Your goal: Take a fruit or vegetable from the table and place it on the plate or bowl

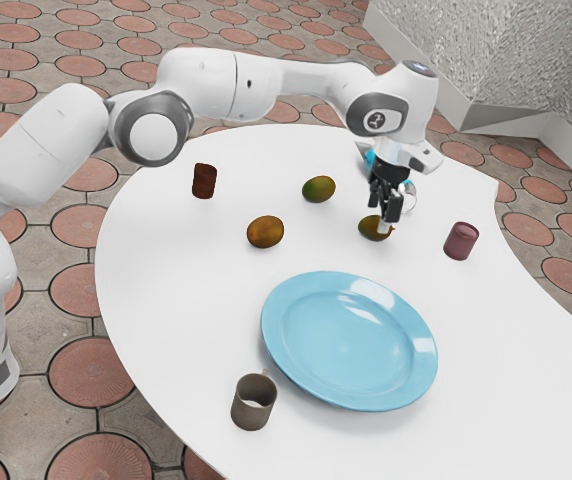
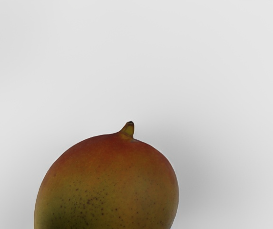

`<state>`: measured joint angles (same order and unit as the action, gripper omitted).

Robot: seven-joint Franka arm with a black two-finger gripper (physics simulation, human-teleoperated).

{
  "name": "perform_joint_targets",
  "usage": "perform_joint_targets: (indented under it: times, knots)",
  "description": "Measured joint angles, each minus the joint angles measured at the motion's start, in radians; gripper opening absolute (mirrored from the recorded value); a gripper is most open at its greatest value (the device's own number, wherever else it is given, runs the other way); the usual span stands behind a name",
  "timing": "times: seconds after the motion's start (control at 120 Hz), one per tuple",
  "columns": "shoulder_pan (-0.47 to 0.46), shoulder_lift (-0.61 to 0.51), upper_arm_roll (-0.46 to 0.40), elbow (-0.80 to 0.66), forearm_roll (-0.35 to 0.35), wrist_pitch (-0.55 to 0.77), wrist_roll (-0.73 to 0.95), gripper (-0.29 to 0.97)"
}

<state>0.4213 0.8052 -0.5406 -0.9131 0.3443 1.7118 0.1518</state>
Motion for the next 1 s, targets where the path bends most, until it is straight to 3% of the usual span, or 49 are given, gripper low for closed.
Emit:
perform_joint_targets:
  times: [1.0]
  knots:
    - [0.017,0.043,0.006,-0.003,-0.001,0.031,0.031,0.68]
